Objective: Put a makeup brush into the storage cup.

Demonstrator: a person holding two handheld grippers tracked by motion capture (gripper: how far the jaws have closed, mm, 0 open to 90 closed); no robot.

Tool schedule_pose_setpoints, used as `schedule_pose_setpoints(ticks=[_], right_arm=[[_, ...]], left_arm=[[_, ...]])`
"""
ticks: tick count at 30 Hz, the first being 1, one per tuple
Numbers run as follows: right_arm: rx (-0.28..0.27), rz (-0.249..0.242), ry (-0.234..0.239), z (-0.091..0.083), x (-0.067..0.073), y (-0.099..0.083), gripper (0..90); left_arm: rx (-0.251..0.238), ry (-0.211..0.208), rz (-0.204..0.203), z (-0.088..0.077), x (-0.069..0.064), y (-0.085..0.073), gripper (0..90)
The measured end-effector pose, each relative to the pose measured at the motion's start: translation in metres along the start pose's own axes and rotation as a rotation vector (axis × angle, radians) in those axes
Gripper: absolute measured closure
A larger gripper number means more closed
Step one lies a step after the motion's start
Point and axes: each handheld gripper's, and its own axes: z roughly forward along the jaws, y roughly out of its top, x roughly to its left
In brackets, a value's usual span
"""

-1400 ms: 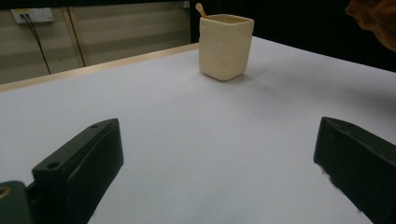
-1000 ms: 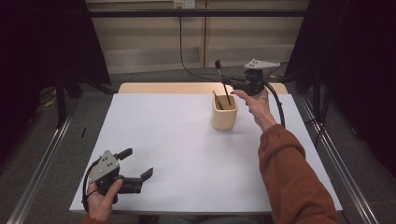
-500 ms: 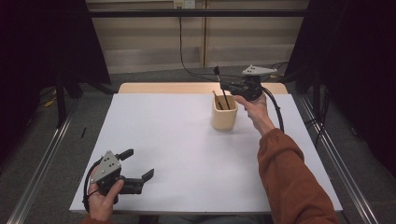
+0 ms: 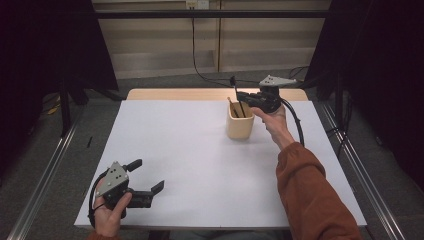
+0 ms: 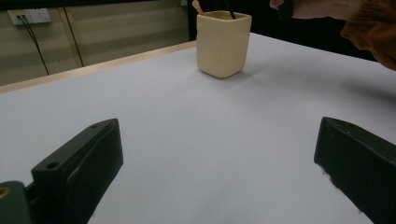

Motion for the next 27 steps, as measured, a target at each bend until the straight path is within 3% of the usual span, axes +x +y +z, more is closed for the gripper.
schedule_pose_setpoints(ticks=[10, 27], right_arm=[[0.012, 0.012, -0.005, -0.002, -0.003, -0.015, 85.7], [0.023, 0.006, -0.004, -0.004, -0.004, -0.024, 85.6]], left_arm=[[0.002, -0.004, 0.004, 0.0, 0.0, 0.0, 1.2], [0.005, -0.002, 0.008, 0.0, 0.0, 0.0, 1.1]])
